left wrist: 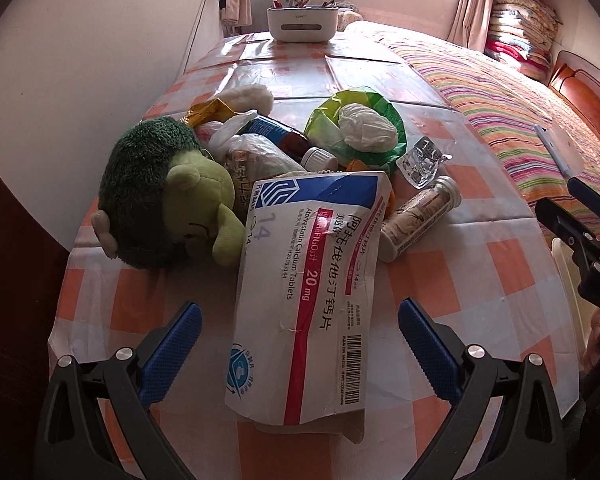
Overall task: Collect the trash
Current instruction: 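Reach the left tool to the white medicine box and grasp it, then lift the medicine box with the left tool while the right tool grasps the lace doily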
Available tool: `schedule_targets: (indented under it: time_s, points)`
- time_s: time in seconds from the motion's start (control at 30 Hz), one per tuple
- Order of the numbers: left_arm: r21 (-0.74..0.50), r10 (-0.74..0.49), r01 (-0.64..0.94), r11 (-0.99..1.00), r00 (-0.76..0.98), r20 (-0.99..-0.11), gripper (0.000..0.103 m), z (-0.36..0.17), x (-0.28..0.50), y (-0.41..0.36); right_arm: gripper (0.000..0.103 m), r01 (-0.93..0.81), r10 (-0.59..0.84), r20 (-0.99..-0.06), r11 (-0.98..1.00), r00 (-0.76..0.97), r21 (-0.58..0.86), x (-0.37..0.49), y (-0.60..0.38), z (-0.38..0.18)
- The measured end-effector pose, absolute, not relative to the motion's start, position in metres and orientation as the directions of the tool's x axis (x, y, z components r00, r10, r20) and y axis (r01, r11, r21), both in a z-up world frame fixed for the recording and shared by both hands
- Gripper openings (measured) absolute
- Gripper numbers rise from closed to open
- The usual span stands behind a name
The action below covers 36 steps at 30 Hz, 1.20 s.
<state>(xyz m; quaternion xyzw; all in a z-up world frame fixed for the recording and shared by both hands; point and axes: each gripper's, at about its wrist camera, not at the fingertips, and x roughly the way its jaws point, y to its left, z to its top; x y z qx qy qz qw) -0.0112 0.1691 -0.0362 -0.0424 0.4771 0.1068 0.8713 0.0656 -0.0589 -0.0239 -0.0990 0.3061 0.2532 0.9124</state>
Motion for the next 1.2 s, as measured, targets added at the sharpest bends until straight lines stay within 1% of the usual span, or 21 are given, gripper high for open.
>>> schedule_targets:
  time_s: [0.07, 0.13, 0.17, 0.2, 0.23, 0.43, 0.6, 0.7, 0.77, 0.83, 0.97, 1.2]
  points:
    - [0.025, 0.149, -0.245, 0.969, 0.507, -0.849, 0.094, -0.043, -0.007, 0.175, 0.097, -0.537, 0.417, -0.607, 0.844, 0.677, -0.019, 0.067, -0.055, -0.023]
    - [0.007, 0.135, -0.254, 0.967, 0.489, -0.862, 0.08, -0.049, -0.005, 0.18, 0.097, -0.555, 0.436, -0.609, 0.832, 0.663, -0.009, 0.07, -0.051, -0.023]
    - [-0.014, 0.113, -0.258, 0.966, 0.472, -0.874, 0.066, -0.052, -0.003, 0.183, 0.097, -0.568, 0.447, -0.61, 0.823, 0.654, -0.005, 0.071, -0.048, -0.023]
    - [-0.039, 0.09, -0.26, 0.965, 0.463, -0.882, 0.063, -0.056, -0.003, 0.186, 0.097, -0.578, 0.455, -0.611, 0.816, 0.648, -0.005, 0.072, -0.046, -0.022]
    - [-0.056, 0.076, -0.258, 0.964, 0.473, -0.878, 0.063, -0.057, -0.004, 0.186, 0.097, -0.589, 0.463, -0.611, 0.808, 0.642, -0.007, 0.073, -0.043, -0.022]
    - [-0.049, 0.079, -0.235, 0.971, 0.504, -0.86, 0.06, -0.057, -0.01, 0.181, 0.097, -0.715, 0.557, -0.619, 0.699, 0.554, -0.011, 0.074, -0.023, -0.023]
    - [-0.05, 0.086, -0.234, 0.971, 0.536, -0.84, 0.058, -0.052, -0.016, 0.181, 0.096, -0.801, 0.579, -0.643, 0.592, 0.501, -0.091, 0.067, 0.005, -0.029]
    - [-0.042, 0.11, -0.248, 0.968, 0.567, -0.816, 0.058, -0.045, -0.021, 0.182, 0.096, -0.821, 0.58, -0.659, 0.562, 0.478, -0.101, 0.064, 0.018, -0.035]
    - [-0.046, 0.116, -0.253, 0.966, 0.587, -0.801, 0.058, -0.04, -0.024, 0.184, 0.089, -0.835, 0.593, -0.669, 0.545, 0.448, -0.077, 0.062, 0.025, -0.037]
    - [-0.042, 0.13, -0.26, 0.965, 0.61, -0.782, 0.057, -0.033, -0.029, 0.185, 0.076, -0.846, 0.604, -0.676, 0.531, 0.422, -0.053, 0.062, 0.032, -0.038]
    - [-0.021, 0.192, -0.304, 0.952, 0.653, -0.733, 0.057, -0.017, -0.04, 0.191, 0.076, -0.872, 0.635, -0.674, 0.49, 0.378, -0.028, 0.057, 0.047, -0.036]
    - [-0.047, 0.255, -0.386, 0.921, 0.693, -0.674, 0.058, 0.004, -0.061, 0.217, 0.077, -0.899, 0.642, -0.686, 0.435, 0.341, -0.04, 0.05, 0.083, -0.039]
